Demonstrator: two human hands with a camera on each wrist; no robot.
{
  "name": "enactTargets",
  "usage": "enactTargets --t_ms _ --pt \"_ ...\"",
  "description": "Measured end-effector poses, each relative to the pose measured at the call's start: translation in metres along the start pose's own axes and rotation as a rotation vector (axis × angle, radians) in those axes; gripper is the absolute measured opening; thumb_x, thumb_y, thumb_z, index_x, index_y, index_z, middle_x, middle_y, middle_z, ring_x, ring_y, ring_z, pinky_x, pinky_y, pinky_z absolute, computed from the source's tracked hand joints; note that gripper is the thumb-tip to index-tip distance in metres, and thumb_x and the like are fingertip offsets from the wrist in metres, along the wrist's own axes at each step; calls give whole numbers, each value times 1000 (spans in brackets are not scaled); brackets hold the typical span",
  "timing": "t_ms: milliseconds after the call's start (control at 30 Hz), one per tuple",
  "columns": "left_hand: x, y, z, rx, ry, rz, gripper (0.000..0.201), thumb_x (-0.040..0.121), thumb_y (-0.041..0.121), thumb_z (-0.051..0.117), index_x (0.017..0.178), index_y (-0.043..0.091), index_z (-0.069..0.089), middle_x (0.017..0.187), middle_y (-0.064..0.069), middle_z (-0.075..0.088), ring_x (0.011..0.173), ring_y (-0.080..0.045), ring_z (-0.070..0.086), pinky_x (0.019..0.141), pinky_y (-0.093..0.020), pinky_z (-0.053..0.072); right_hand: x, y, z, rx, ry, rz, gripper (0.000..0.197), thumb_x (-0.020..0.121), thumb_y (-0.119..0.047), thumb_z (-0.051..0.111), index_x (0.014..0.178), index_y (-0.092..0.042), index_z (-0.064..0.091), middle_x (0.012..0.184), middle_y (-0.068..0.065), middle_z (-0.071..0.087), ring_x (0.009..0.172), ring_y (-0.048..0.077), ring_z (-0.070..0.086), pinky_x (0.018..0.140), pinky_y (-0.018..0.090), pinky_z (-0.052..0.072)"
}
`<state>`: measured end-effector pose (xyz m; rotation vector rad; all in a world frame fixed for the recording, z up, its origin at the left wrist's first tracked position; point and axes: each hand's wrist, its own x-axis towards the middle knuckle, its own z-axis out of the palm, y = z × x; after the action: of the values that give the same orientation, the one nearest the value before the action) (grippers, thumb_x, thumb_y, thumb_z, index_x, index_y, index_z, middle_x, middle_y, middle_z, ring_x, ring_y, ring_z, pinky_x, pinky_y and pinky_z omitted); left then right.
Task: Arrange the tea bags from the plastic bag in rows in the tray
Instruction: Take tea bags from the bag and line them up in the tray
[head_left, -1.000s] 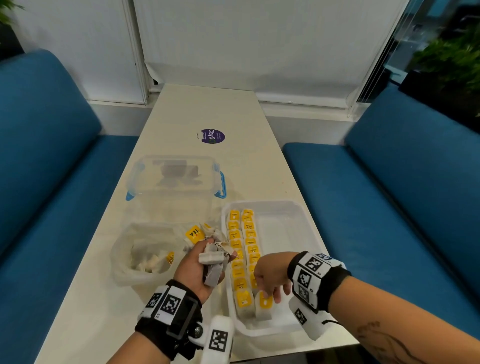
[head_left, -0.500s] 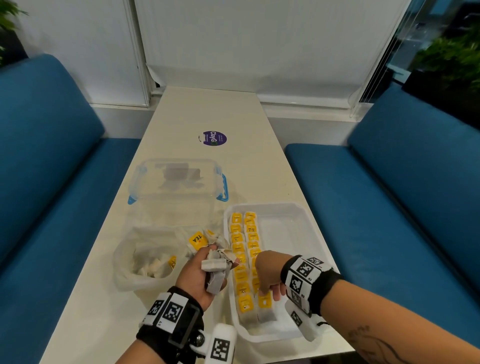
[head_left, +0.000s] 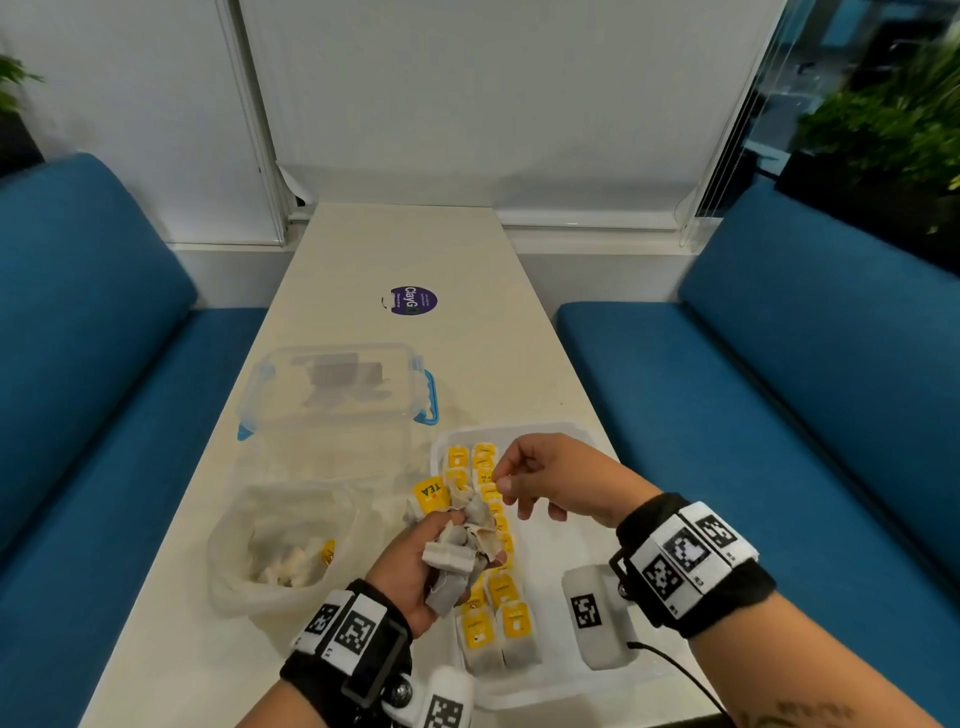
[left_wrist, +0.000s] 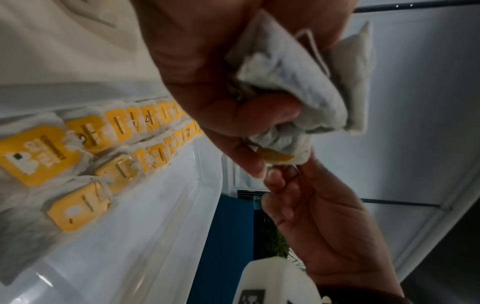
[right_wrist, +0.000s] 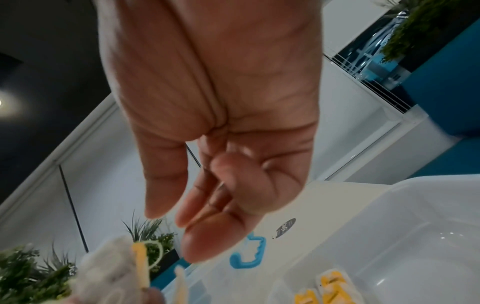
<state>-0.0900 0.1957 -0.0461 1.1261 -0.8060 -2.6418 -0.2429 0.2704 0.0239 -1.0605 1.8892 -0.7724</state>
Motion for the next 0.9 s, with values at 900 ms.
enactTargets --t_ms 900 --pt "11 -5 9 17 98 204 36 98 23 36 67 12 50 37 1 48 27 -8 44 33 -11 34 -17 -16 43 -468 68 -324 19 76 -33 73 84 -17 64 75 -10 53 67 6 48 61 24 40"
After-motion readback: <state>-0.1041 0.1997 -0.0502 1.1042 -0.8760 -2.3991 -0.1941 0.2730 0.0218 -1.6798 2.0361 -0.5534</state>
